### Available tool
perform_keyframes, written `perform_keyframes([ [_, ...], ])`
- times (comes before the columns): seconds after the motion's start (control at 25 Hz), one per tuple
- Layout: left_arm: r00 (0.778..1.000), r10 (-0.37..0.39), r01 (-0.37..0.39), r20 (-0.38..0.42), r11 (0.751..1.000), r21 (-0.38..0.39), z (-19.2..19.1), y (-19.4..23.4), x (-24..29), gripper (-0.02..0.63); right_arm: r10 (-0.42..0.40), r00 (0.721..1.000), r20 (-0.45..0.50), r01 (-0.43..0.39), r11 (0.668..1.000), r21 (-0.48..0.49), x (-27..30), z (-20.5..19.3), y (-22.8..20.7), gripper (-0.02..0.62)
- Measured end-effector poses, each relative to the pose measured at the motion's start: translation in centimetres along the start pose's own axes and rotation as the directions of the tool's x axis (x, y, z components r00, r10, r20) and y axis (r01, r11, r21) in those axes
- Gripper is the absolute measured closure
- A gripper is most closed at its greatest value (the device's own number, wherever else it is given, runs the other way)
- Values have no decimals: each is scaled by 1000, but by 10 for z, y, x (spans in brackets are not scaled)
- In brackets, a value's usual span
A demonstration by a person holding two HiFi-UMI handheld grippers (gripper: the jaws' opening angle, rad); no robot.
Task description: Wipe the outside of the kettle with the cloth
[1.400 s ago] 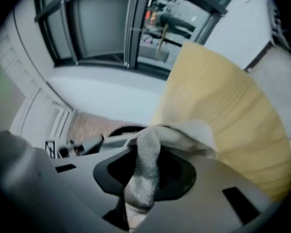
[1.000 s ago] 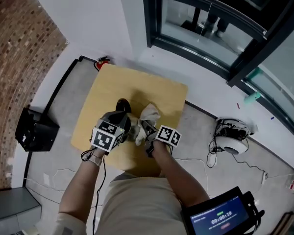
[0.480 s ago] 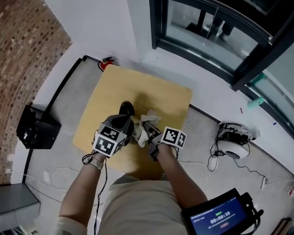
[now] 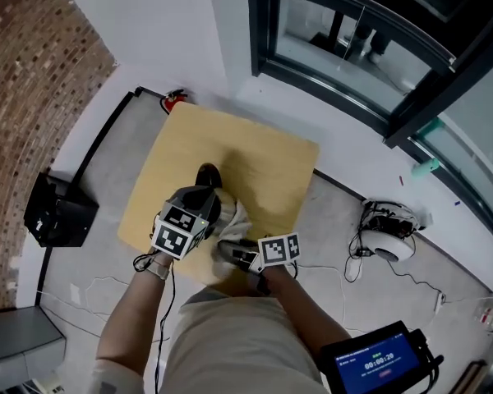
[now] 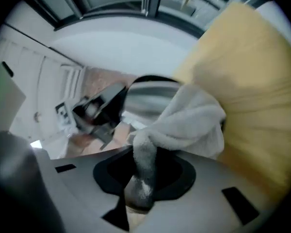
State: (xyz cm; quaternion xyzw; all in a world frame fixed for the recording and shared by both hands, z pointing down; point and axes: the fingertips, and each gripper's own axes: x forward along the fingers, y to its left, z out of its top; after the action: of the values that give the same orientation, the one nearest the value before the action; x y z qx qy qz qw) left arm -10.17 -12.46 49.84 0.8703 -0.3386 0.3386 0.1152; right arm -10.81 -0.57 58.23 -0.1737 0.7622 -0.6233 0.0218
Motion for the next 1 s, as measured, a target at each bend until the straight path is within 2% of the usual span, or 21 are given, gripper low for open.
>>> perform_keyframes([
  [0.04, 1000, -1, 1, 0, 1000, 3, 0, 0, -1, 609, 63, 996, -67, -66, 996, -53, 14, -16, 24, 495],
  [0.08, 1000, -1, 1, 1, 1000, 5, 1, 0, -1, 609, 91, 990, -110, -103, 989, -111, 26, -24, 40, 495],
  [0.12, 1000, 0, 0, 1, 1000, 6, 3, -1, -1, 609, 88, 987, -136, -111, 980, -165, 38, -26, 48, 495],
  [0.2, 1000, 3, -3, -4, 1000, 3, 5, 0, -1, 609, 32, 987, -157, -65, 974, -216, 54, -28, 40, 495],
  [0.24, 1000, 4, -4, -8, 1000, -1, 4, 1, -2, 609, -10, 989, -146, -18, 981, -192, 58, -30, 23, 495],
  [0.28, 1000, 6, -6, -10, 1000, -4, 2, 1, -2, 609, -54, 992, -118, 38, 991, -128, 57, -33, 0, 495],
  [0.36, 1000, 10, -10, -9, 1000, -7, 1, -3, 0, 609, -100, 994, -36, 102, 994, 46, 41, -34, -39, 495],
  [0.4, 1000, 12, -12, -8, 1000, -9, 0, -4, 1, 609, -85, 996, -8, 85, 992, 98, 34, -32, -43, 495],
  [0.44, 1000, 15, -15, -8, 1000, -10, 0, -4, 3, 609, -43, 999, -2, 43, 993, 109, 32, -31, -35, 495],
  [0.56, 999, 36, -37, -15, 999, -35, 0, 1, 6, 607, 117, 993, -34, -115, 992, 48, 58, -32, 14, 495],
  [0.64, 997, 68, -73, -38, 989, -129, -1, 3, 5, 606, 156, 987, 30, -158, 985, 68, 72, -23, 34, 495],
  [0.72, 994, 91, -105, -65, 958, -267, -5, 3, 2, 603, 153, 982, 110, -169, 973, 160, 70, -16, 36, 495],
  [0.76, 994, 84, -102, -72, 942, -319, -6, 2, 0, 603, 148, 981, 129, -171, 966, 194, 66, -17, 34, 495],
  [0.8, 995, 73, -91, -65, 937, -337, -3, 4, -1, 607, 143, 980, 136, -169, 963, 211, 64, -18, 30, 495],
  [0.84, 996, 76, -84, -39, 948, -307, 7, 9, 0, 614, 138, 981, 139, -166, 961, 220, 62, -19, 26, 495],
  [0.88, 995, 96, -92, 8, 971, -220, 23, 15, 1, 614, 135, 981, 141, -164, 960, 226, 61, -19, 22, 495],
  [0.92, 992, 113, -108, 56, 991, -80, 41, 21, 5, 614, 134, 981, 142, -165, 959, 231, 60, -19, 19, 494],
  [0.96, 991, 106, -113, 78, 990, 88, 55, 23, 14, 614, 136, 980, 142, -167, 958, 233, 61, -18, 18, 495],
  [1.0, 996, 72, -83, 53, 964, 253, 58, 20, 27, 614, 140, 980, 141, -170, 958, 232, 61, -17, 17, 495],
])
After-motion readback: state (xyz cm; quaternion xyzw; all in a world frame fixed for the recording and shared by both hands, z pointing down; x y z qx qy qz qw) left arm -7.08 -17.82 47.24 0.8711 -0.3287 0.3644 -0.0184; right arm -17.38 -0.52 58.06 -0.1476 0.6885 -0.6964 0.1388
